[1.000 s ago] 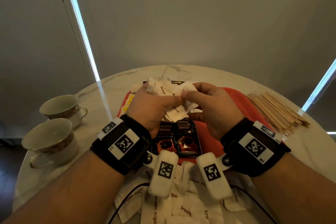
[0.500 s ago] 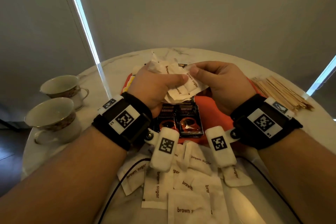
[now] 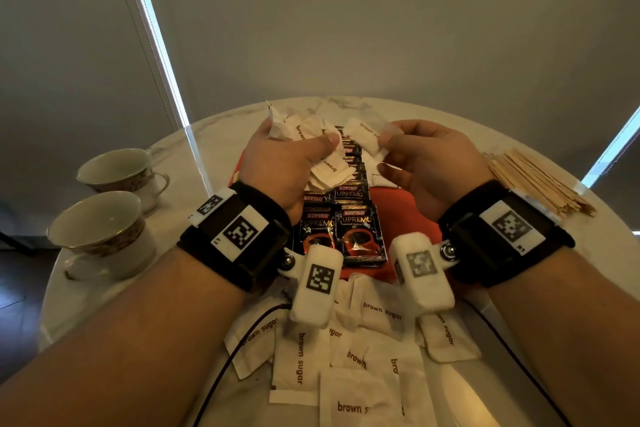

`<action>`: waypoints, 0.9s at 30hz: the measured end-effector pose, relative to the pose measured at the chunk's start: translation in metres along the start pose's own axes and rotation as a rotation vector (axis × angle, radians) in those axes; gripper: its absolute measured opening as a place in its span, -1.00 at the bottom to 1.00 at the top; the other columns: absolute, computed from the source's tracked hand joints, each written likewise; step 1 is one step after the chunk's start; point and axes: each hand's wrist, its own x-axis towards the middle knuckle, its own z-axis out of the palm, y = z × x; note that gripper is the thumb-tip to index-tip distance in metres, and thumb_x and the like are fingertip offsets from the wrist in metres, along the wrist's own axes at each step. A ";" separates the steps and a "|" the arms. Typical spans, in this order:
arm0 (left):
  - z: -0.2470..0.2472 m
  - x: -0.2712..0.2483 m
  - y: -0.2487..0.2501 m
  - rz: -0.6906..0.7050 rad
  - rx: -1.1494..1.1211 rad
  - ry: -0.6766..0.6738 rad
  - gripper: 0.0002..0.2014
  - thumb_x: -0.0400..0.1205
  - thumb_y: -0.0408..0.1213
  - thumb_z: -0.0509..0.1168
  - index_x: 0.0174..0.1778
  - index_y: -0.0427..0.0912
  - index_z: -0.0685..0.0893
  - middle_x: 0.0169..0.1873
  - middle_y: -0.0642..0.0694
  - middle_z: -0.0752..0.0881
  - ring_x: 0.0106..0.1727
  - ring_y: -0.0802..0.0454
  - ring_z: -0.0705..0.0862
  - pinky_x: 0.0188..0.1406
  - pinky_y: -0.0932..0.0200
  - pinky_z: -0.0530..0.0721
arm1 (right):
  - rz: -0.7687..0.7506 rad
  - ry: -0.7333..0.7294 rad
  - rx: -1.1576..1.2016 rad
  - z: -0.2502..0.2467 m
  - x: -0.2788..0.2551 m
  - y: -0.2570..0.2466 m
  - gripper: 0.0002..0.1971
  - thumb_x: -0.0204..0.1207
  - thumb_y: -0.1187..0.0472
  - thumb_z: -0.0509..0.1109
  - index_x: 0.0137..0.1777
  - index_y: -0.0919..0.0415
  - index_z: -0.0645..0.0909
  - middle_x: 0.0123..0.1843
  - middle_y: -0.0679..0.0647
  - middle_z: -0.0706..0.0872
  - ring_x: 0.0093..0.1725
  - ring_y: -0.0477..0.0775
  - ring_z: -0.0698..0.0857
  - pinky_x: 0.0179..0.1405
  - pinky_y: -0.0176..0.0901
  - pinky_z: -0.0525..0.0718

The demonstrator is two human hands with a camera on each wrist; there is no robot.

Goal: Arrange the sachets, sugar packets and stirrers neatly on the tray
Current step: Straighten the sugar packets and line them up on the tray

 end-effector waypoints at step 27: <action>-0.003 0.010 0.001 -0.005 0.041 0.041 -0.56 0.55 -0.52 0.55 0.35 -0.40 0.67 -0.04 -0.28 0.88 -0.12 -0.19 0.91 -0.30 0.01 0.84 | 0.279 0.142 -0.362 -0.034 0.032 0.016 -0.80 0.70 0.44 0.29 0.25 0.34 0.66 0.14 0.25 0.82 0.02 0.13 0.83 -0.11 -0.19 0.78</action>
